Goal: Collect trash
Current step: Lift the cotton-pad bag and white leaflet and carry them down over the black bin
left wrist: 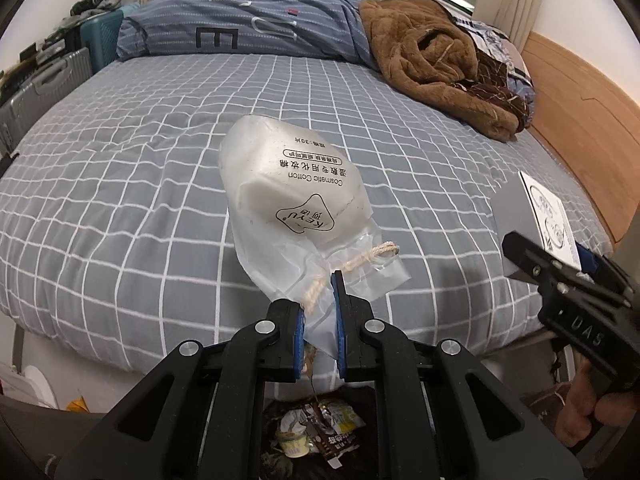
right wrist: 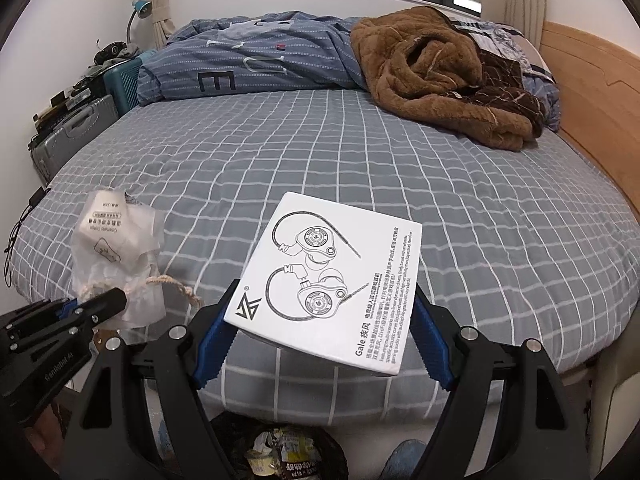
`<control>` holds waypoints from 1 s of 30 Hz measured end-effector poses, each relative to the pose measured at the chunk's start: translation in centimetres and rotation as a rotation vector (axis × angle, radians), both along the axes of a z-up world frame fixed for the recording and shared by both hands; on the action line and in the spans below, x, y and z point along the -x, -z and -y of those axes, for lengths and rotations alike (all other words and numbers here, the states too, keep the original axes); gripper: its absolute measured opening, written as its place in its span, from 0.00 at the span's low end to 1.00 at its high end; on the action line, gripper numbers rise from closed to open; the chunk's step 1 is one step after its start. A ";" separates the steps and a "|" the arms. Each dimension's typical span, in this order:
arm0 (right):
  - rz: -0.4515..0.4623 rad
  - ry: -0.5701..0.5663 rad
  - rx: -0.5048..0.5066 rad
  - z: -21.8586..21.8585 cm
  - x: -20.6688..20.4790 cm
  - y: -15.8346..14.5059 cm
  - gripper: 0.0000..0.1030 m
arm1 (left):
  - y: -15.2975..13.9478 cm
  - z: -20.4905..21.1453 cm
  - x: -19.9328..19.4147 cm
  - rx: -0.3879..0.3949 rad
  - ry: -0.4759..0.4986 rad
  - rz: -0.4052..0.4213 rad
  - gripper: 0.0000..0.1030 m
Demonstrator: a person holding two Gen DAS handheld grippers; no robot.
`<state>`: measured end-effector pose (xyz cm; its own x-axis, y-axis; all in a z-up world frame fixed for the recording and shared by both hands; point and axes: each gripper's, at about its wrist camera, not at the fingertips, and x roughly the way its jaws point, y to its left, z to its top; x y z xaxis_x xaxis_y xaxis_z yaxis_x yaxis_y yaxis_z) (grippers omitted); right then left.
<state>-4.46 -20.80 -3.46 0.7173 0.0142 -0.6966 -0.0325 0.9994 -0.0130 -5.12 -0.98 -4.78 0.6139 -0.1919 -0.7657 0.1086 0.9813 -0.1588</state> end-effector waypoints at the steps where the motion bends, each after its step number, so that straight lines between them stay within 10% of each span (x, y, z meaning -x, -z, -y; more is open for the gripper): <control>1: -0.004 0.001 0.004 0.1 0.5 0.2 0.73 | 0.0 0.1 0.4 -0.002 0.002 0.000 0.10; 30: -0.077 -0.026 -0.003 0.7 10.9 3.1 0.73 | 2.6 0.1 10.8 0.016 0.005 -0.047 0.10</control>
<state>-15.40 -21.51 -6.56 0.6609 0.0344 -0.7497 -0.0595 0.9982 -0.0067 -15.91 -1.04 -7.40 0.5765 -0.2069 -0.7904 0.1056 0.9782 -0.1790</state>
